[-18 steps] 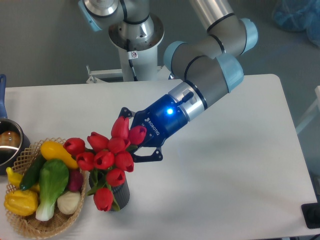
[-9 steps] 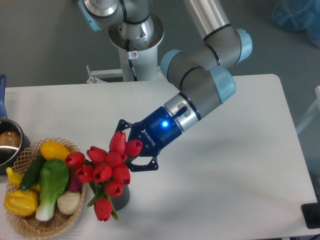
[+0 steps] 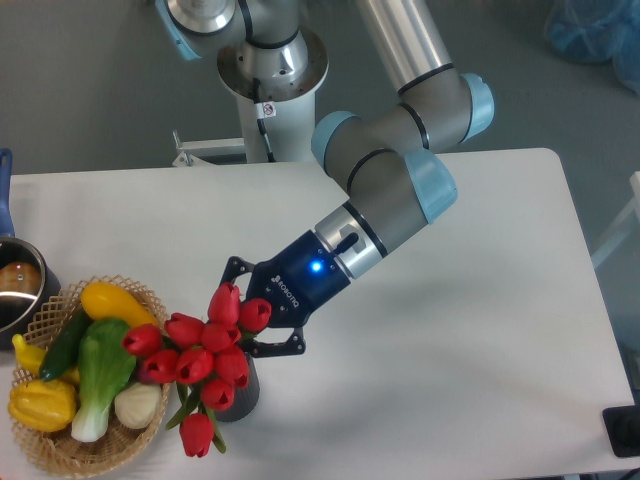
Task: Insert the flowers into the vase
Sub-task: 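Push the tulips further down into the vase, then open the gripper to release the tulips in the vase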
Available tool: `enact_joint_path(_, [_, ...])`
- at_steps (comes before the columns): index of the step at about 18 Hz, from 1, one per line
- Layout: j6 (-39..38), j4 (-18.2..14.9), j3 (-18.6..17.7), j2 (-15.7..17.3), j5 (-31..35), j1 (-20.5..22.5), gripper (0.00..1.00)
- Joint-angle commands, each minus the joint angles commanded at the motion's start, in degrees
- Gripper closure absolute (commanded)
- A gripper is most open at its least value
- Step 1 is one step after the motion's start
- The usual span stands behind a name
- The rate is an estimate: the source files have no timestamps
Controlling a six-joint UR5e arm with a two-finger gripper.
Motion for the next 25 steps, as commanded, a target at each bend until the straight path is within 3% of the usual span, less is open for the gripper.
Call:
enact_joint_path(5, [0.88,-0.09,-0.18,-0.97,2.03,-1.23,0.71])
enact_joint_path(7, [0.97,-0.09,-0.52,-1.23,2.03,-1.23,0.51])
enact_joint_path(11, [0.80,-0.09,-1.40,-1.06,4.14,-1.32,0.00])
enact_joint_path(17, [1.06,-0.09,-2.02,-0.71,7.48,-0.53,0.00])
enact_joint_path(25, [1.15,-0.26,-2.02,2.10,10.45,3.42,0.00])
